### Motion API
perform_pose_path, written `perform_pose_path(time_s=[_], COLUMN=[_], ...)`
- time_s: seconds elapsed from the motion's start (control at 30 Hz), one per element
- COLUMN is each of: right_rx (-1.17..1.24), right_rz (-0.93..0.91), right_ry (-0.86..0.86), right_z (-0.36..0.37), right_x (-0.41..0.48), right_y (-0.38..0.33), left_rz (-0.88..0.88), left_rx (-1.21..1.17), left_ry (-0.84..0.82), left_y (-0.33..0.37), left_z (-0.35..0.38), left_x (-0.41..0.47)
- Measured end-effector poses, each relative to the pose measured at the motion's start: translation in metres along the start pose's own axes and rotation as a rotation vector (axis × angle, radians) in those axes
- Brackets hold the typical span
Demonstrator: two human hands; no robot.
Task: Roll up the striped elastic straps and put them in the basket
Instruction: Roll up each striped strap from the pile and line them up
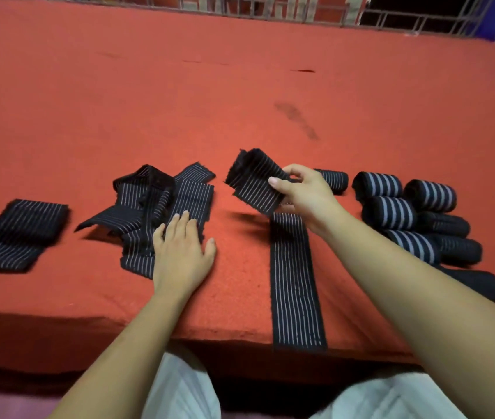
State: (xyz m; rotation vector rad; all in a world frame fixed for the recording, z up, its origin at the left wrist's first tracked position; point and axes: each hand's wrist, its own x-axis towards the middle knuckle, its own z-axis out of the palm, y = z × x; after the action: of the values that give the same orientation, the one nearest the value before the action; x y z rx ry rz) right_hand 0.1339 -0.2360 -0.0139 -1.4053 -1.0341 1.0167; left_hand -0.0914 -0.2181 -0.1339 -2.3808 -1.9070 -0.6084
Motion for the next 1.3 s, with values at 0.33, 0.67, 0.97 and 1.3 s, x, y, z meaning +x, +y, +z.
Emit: perform_pose_path(time_s=[0.33,0.67,0.97,1.3], right_rx=[0.178,0.07,0.055,-0.041], right_rz=[0.038,0.027,0.128,0.191], right_ry=[-0.254,-0.192,-0.278,-0.325], right_z=[-0.034,-0.051,-0.069,-0.063], right_x=[-0.066,-0.078,-0.089,-0.09], right_y=[-0.023,-0.018,-0.027,-0.011], left_rz=[-0.117,-0.229,-0.357,-0.505], left_rx=[-0.936,-1.665,-1.414,-1.341], left_ry=[0.05,-0.423,-0.347,-0.067], left_y=[0.05,0.085,0.065,0.073], left_z=[-0.052,-0.086,-0.082,-0.087], left_x=[-0.009,-0.026,-0.01,0.012])
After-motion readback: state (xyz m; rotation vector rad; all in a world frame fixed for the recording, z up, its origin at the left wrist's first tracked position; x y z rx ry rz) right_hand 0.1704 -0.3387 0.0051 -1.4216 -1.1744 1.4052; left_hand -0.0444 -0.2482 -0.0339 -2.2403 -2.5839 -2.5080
